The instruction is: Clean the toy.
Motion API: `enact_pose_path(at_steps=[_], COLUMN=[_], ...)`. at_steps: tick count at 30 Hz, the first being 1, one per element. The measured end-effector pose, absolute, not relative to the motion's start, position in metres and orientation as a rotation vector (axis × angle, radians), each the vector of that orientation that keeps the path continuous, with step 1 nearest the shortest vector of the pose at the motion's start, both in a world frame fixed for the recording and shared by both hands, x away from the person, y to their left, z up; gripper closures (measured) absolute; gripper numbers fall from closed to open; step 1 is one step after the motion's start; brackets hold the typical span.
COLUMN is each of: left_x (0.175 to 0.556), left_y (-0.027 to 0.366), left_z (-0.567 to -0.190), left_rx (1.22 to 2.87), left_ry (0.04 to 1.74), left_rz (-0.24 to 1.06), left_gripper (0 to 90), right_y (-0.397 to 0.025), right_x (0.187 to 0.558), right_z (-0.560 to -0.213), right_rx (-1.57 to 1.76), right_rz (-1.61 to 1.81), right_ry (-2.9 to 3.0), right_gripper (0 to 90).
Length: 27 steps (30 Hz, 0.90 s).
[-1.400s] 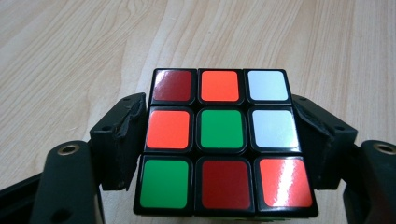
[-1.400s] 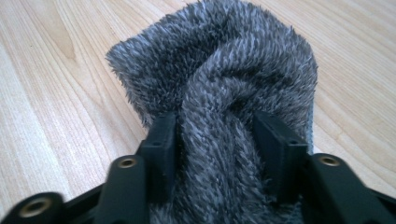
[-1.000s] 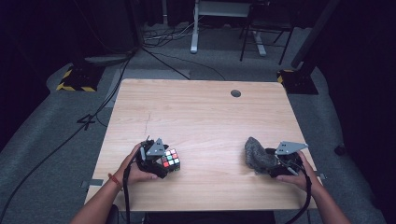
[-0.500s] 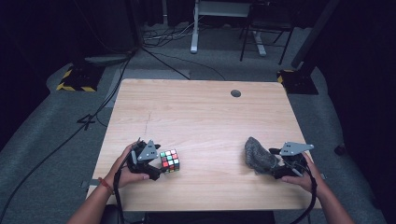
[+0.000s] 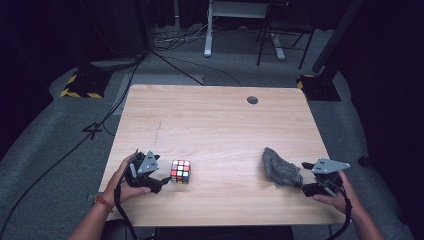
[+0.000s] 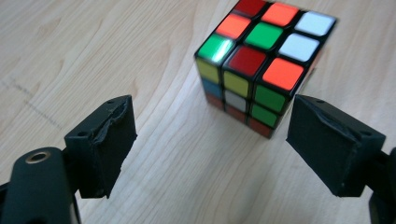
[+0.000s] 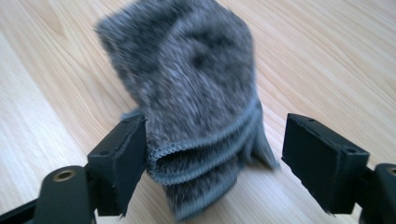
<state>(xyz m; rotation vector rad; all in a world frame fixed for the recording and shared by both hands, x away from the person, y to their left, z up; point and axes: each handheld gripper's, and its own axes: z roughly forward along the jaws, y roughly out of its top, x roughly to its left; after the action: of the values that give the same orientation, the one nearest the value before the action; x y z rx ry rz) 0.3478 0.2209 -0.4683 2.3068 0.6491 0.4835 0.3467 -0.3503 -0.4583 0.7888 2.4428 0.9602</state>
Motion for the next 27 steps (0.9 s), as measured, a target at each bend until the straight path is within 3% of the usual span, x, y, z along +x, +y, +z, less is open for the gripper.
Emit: enact_pose_path(at_steps=[27], left_x=[0.344], left_y=[0.258], left_z=[-0.502], left_rx=[2.261], left_ry=[0.824], left_rz=[0.41], left_gripper=[16.9], right_y=[-0.421], right_x=[0.34], right_z=[-0.501], right_rx=[1.145], right_rz=[1.006], right_ry=[2.309], right_gripper=[22.4])
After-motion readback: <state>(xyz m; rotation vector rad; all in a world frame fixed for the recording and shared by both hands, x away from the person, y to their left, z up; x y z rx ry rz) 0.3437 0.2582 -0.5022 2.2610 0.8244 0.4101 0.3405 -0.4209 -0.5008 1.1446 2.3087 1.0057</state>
